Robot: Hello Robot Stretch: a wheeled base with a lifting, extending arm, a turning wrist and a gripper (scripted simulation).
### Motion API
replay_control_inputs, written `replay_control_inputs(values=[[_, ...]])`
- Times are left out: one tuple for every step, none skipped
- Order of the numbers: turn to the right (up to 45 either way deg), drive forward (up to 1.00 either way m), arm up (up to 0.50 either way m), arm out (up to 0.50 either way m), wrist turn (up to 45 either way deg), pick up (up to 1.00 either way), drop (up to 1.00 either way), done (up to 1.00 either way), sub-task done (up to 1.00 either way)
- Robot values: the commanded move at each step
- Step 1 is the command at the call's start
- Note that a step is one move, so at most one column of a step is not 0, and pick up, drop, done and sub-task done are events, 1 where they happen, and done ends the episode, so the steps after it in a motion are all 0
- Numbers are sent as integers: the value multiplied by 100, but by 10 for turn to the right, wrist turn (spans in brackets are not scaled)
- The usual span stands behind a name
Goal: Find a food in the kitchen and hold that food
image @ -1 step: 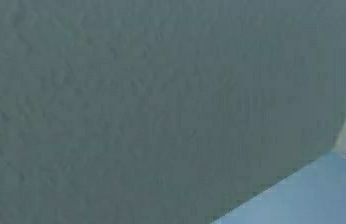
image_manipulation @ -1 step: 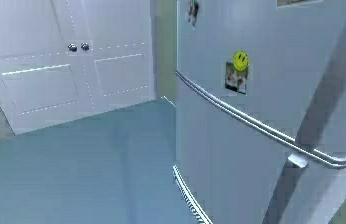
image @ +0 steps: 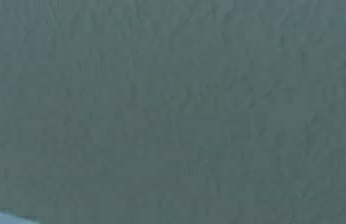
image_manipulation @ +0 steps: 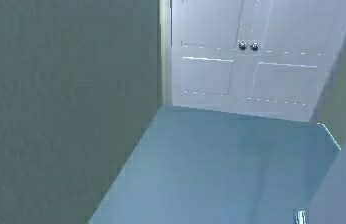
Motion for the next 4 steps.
replay_control_inputs(values=[[-450,0,0,0,0,0,0,0,0],[-210,0,0,0,0,0,0,0,0],[0,100,0,0,0,0,0,0,0],[-30,0,0,0,0,0,0,0,0]])
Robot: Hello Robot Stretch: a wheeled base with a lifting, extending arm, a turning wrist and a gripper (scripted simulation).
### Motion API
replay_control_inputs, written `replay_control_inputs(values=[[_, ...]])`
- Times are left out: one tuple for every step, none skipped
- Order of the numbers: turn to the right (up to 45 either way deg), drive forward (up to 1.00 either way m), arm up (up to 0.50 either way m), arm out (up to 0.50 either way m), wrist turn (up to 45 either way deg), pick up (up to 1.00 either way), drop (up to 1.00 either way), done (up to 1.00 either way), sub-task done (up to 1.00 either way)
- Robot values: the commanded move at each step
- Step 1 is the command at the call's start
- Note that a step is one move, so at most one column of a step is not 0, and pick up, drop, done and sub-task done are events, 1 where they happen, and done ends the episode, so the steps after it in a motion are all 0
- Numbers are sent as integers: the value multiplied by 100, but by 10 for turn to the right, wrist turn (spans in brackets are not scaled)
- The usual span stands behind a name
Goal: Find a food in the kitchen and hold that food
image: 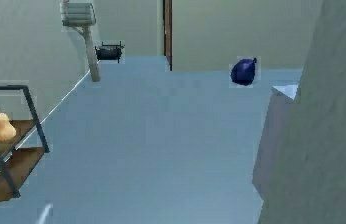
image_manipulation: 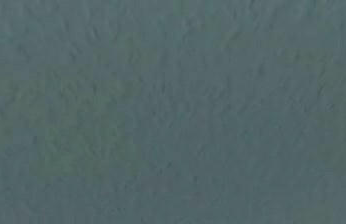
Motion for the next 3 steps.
replay_control_inputs(values=[[0,100,0,0,0,0,0,0,0],[-180,0,0,0,0,0,0,0,0],[0,10,0,0,0,0,0,0,0]])
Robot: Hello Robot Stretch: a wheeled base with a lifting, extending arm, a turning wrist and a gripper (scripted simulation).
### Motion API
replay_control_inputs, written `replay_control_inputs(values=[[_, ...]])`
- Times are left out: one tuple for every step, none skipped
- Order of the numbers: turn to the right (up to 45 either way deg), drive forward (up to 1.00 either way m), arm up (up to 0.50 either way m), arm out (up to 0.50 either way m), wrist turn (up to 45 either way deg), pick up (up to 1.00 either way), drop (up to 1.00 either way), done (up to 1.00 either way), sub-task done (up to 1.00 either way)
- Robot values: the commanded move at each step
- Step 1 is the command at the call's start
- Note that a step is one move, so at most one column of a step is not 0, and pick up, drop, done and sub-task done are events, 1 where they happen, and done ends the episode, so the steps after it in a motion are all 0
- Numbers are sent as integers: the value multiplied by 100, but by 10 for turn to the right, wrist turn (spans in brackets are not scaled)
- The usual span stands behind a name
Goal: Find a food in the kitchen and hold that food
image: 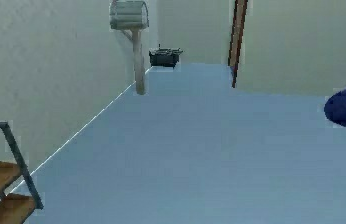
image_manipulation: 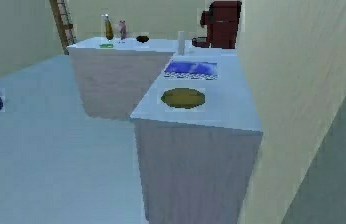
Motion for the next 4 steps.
replay_control_inputs(values=[[390,0,0,0,0,0,0,0,0],[0,95,0,0,0,0,0,0,0],[450,0,0,0,0,0,0,0,0],[150,0,0,0,0,0,0,0,0]])
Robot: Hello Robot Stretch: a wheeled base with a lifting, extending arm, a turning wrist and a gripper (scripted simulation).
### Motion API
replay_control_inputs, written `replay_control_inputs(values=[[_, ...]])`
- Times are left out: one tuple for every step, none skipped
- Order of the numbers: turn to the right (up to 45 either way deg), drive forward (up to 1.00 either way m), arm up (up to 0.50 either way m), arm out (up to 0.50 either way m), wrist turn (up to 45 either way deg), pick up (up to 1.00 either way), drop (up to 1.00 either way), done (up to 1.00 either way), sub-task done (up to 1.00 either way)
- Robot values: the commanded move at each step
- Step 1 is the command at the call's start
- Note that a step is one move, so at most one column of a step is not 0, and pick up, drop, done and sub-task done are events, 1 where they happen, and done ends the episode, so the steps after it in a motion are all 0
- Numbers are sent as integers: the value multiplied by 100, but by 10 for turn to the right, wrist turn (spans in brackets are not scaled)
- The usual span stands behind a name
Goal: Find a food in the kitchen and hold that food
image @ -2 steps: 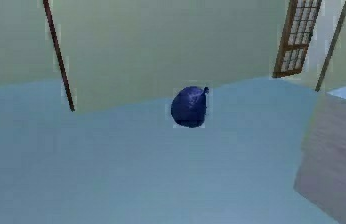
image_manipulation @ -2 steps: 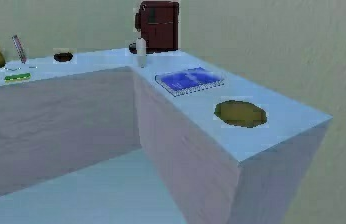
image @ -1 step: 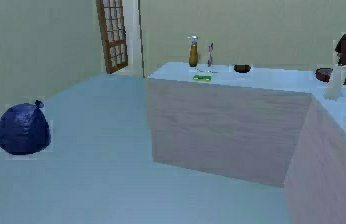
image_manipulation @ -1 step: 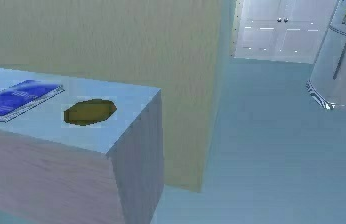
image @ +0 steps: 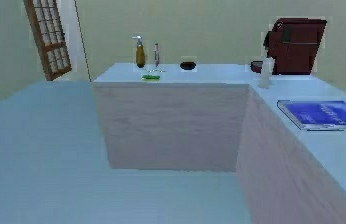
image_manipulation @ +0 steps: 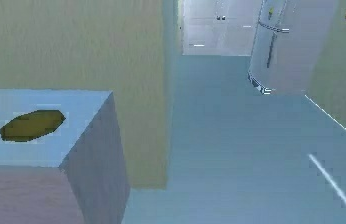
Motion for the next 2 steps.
replay_control_inputs(values=[[0,100,0,0,0,0,0,0,0],[-450,0,0,0,0,0,0,0,0]])
